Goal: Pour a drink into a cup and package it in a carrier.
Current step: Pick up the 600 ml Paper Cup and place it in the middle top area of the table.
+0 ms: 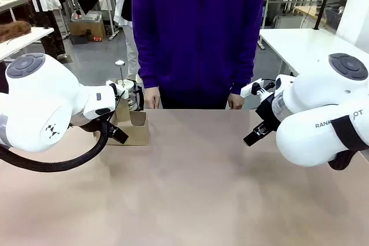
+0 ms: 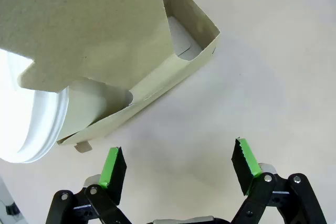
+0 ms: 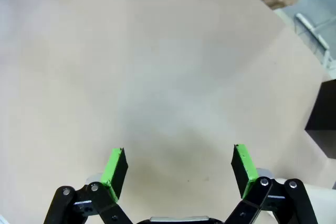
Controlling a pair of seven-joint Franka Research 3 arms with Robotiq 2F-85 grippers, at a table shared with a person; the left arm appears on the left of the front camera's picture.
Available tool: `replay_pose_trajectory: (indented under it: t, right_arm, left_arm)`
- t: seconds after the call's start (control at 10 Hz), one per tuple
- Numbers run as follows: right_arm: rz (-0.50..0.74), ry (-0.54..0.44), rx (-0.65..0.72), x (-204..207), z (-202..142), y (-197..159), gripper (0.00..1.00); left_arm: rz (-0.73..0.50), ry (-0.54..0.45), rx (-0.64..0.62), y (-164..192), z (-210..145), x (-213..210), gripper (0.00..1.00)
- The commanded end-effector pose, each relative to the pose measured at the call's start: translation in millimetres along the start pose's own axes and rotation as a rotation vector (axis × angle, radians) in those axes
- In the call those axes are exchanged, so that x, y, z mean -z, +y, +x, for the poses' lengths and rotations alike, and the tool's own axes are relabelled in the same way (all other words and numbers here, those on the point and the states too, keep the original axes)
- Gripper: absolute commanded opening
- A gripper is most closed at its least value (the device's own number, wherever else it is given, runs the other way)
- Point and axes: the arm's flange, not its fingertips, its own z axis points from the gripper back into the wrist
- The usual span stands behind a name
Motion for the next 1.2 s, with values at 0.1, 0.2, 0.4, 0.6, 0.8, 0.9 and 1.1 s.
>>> replay_pose_trajectory:
  t: [0.1,0.2,0.4,0.6,0.8,0.9,1.1]
  right_arm:
    - [0.0,0.0,0.0,0,0,0,1.0]
    - [0.0,0.0,0.0,0,0,0,1.0]
    - [0.0,0.0,0.0,0,0,0,1.0]
    - [0.0,0.0,0.0,0,0,0,1.0]
    - [0.0,0.0,-0.001,0,0,0,1.0]
    - [0.002,-0.01,0.026,-22,30,-21,1.0]
    - [0.091,-0.025,0.045,-62,87,-76,1.0]
  left_arm:
    - [0.0,0.0,0.0,0,0,0,1.0]
    - [0.0,0.0,0.0,0,0,0,1.0]
    - [0.0,0.0,0.0,0,0,0,1.0]
    - [0.0,0.0,0.0,0,0,0,1.0]
    - [0.0,0.0,0.0,0,0,0,1.0]
    - [0.0,0.0,0.0,0,0,0,1.0]
    - [0.0,0.0,0.0,0,0,0,1.0]
